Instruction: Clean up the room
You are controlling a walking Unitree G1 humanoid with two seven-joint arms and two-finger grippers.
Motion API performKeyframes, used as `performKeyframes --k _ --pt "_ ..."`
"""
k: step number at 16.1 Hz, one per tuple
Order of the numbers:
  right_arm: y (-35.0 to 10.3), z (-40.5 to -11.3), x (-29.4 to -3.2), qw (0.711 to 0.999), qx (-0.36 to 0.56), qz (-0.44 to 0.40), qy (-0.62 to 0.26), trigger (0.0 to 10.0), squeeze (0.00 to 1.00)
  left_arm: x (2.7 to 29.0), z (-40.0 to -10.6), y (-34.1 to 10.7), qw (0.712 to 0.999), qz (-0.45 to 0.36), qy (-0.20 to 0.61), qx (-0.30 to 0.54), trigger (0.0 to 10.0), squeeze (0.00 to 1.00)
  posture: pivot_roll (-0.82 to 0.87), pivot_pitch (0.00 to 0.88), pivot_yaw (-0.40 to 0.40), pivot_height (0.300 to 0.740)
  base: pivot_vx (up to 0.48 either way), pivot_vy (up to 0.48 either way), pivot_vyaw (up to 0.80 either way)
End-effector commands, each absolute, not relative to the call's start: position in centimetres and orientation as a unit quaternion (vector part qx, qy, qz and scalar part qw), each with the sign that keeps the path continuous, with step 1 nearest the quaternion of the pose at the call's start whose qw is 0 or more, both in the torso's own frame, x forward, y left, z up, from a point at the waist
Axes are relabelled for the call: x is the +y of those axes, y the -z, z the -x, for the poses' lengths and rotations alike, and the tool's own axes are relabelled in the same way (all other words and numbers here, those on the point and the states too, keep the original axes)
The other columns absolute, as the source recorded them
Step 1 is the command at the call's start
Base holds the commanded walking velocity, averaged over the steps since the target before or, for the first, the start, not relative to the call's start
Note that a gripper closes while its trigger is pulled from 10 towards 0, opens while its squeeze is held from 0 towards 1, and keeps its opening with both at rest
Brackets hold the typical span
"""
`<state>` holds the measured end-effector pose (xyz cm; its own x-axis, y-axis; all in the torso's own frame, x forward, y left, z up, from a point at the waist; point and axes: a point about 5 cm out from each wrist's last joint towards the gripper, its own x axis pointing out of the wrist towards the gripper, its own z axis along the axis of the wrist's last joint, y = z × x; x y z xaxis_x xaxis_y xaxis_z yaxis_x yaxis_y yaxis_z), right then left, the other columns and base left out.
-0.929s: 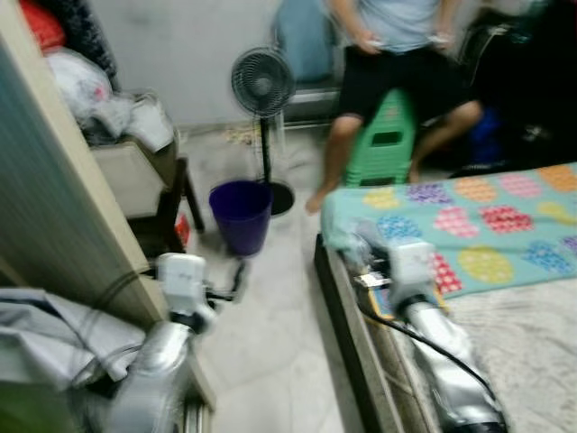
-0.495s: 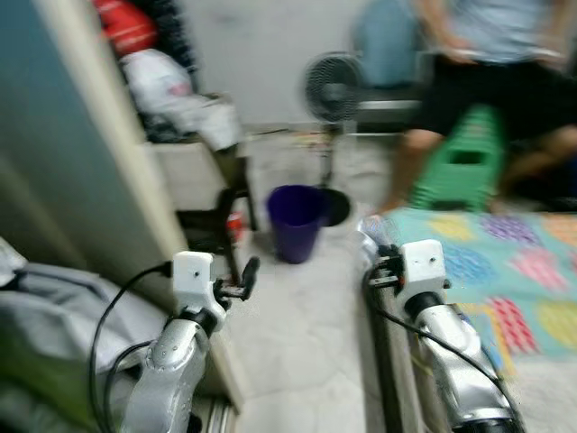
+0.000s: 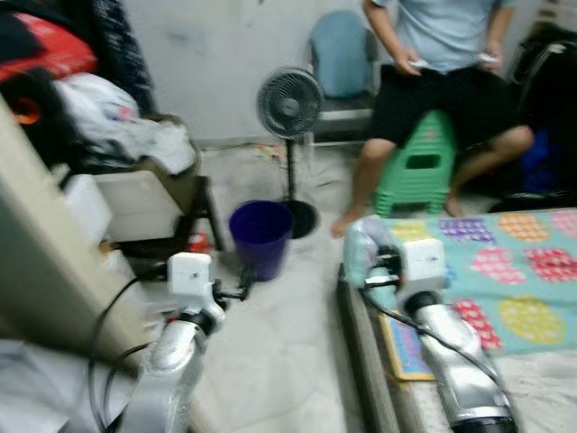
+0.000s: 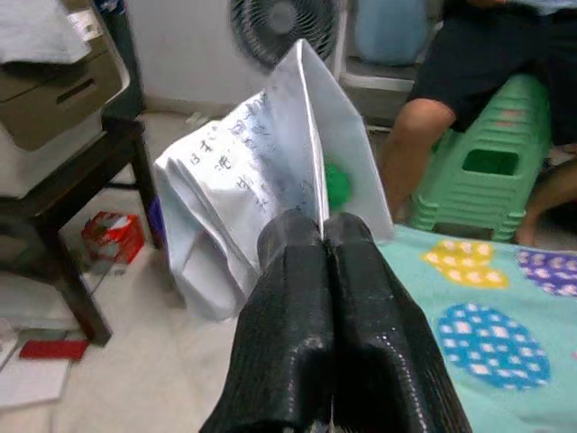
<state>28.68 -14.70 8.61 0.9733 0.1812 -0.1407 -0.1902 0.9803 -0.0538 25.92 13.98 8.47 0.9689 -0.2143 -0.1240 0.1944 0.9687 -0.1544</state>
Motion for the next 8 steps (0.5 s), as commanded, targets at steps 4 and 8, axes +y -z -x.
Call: performKeyframes --k 4,8 --pt "-8.75 -28.73 -15.10 0.992 0.071 0.036 -0.093 10.0 0.00 13.60 -25.95 -8.73 0.988 0.081 0.115 0.064 10.0 0.00 -0.10 0.000 0.016 0.740 0.000 0.000 -0.75" --pt "-8.67 -28.70 -15.06 0.992 0.071 0.037 -0.093 10.0 0.00 13.43 -25.90 -8.88 0.987 0.084 0.124 0.060 10.0 0.00 -0.10 0.000 0.017 0.740 0.252 0.000 0.00"
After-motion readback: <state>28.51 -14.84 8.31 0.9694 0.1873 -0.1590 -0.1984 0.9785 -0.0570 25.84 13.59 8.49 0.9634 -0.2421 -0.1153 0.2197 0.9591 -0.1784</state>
